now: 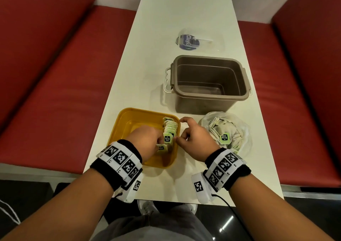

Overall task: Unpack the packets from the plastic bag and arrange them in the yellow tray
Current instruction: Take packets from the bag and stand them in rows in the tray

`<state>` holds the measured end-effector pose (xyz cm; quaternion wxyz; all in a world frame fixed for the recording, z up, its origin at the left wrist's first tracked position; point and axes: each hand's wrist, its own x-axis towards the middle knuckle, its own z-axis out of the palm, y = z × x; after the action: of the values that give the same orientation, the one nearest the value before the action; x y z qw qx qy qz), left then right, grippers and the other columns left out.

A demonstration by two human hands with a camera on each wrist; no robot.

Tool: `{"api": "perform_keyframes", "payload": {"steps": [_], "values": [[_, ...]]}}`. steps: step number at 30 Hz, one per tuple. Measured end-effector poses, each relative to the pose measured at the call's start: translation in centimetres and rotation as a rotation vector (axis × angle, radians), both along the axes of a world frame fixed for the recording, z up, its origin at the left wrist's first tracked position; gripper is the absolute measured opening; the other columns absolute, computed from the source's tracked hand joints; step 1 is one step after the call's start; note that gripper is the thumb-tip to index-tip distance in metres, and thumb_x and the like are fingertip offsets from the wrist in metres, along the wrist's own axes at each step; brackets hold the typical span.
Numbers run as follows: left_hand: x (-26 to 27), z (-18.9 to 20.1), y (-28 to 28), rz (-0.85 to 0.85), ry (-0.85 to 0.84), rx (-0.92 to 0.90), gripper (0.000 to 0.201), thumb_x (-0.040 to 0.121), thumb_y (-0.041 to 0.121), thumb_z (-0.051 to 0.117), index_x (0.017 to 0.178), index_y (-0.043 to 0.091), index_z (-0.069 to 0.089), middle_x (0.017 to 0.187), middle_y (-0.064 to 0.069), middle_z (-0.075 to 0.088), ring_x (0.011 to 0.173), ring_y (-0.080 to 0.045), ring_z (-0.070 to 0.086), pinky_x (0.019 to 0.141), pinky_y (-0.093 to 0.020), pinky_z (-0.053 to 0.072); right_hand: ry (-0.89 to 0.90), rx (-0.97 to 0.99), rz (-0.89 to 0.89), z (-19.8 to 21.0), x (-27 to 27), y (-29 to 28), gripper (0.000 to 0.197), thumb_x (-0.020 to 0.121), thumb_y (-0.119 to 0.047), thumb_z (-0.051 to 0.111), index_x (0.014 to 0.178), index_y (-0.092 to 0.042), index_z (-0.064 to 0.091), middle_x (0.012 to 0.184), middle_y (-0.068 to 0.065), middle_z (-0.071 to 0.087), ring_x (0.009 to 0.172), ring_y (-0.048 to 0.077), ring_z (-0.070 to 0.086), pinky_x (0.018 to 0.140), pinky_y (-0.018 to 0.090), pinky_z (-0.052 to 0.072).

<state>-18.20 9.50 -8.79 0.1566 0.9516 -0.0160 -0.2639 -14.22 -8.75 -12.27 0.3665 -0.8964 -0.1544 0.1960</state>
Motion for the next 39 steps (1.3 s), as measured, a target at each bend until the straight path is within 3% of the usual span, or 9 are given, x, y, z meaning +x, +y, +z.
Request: {"api": "perform_keyframes", "payload": {"steps": [3,8,13,20,22,26,29,35,39], "values": [[-0.1,-1.2,-0.5,0.041,-0.014,-0.029,0.020,0.087,0.020,0.067,0.104,0.029,0.068,0.101,0.004,0.067,0.098,-0.017,0.060,0.090,-0.033,0.051,0.033,-0.021,0.016,-0.4,-0.3,0.1,0.067,0.090,-0.024,0.065,0.147,-0.020,0.031,0.071,-0.005,0.071,0.074,0.008,0.065,0.078,0.033,0.054],[-0.1,-3.4,-0.8,0.279,-0.114,-0.207,0.032,0.075,0.010,0.074,0.092,0.031,0.056,0.088,0.006,0.062,0.086,-0.019,0.062,0.082,-0.037,0.053,0.097,0.015,0.026,-0.2,-0.7,0.3,0.066,0.094,-0.017,0.059,0.150,-0.022,0.025,0.066,-0.005,0.072,0.052,-0.003,0.059,0.064,0.024,0.051],[-0.4,-4.5,-1.2,0.309,-0.037,-0.096,0.069,0.066,0.028,0.084,0.121,0.023,0.043,0.106,0.002,0.060,0.097,-0.021,0.061,0.083,-0.035,0.053,0.157,0.043,0.025,0.2,-0.8,0.3,0.062,0.095,-0.016,0.057,0.148,-0.025,0.027,0.065,-0.003,0.072,0.051,0.013,0.066,0.062,0.034,0.059],[0.3,-4.9,-2.0,0.244,-0.031,0.004,0.037,0.081,0.024,0.071,0.114,0.017,0.055,0.105,-0.006,0.066,0.095,-0.025,0.062,0.079,-0.032,0.051,0.155,0.033,0.032,0.0,-0.7,0.3,0.061,0.096,-0.016,0.056,0.148,-0.025,0.027,0.064,-0.003,0.072,0.057,0.010,0.069,0.068,0.031,0.058],[0.5,-4.9,-2.1,0.236,-0.049,-0.002,0.039,0.082,0.023,0.069,0.118,0.017,0.053,0.105,-0.007,0.066,0.095,-0.027,0.062,0.079,-0.033,0.051,0.157,0.032,0.033,0.0,-0.7,0.4,0.061,0.096,-0.016,0.056,0.149,-0.025,0.026,0.063,-0.003,0.072,0.057,0.010,0.069,0.066,0.028,0.057],[0.7,-5.0,-2.5,0.232,-0.026,-0.006,0.080,0.084,0.024,0.068,0.148,0.013,0.020,0.106,-0.010,0.065,0.096,-0.028,0.064,0.080,-0.036,0.053,0.152,0.026,0.038,0.0,-0.8,0.3,0.061,0.096,-0.016,0.056,0.148,-0.026,0.026,0.063,-0.004,0.072,0.056,0.010,0.069,0.062,0.024,0.055],[0.7,-5.1,-2.6,0.196,-0.014,-0.012,0.092,0.086,0.025,0.065,0.154,0.018,0.003,0.108,-0.011,0.065,0.097,-0.028,0.064,0.085,-0.039,0.054,0.162,0.039,0.039,0.1,-0.8,0.3,0.062,0.095,-0.014,0.056,0.148,-0.025,0.026,0.064,-0.001,0.072,0.053,0.011,0.068,0.063,0.030,0.058],[0.8,-4.4,-2.7,0.186,0.023,-0.008,0.092,0.088,0.023,0.064,0.154,0.015,0.002,0.114,-0.012,0.063,0.102,-0.027,0.062,0.089,-0.038,0.052,0.162,0.011,0.064,0.4,-0.7,0.3,0.065,0.096,-0.016,0.055,0.151,-0.023,0.021,0.065,-0.002,0.072,0.052,0.012,0.067,0.065,0.034,0.059],[1.1,-1.8,-2.3,0.220,-0.030,0.099,0.088,0.084,0.023,0.070,0.152,0.013,0.016,0.124,-0.009,0.059,0.111,-0.027,0.059,0.092,-0.037,0.051,0.102,0.006,0.055,1.6,-0.3,-1.1,0.067,0.097,-0.025,0.057,0.152,-0.022,0.020,0.063,0.000,0.071,0.048,0.005,0.063,0.062,0.027,0.056]]}}
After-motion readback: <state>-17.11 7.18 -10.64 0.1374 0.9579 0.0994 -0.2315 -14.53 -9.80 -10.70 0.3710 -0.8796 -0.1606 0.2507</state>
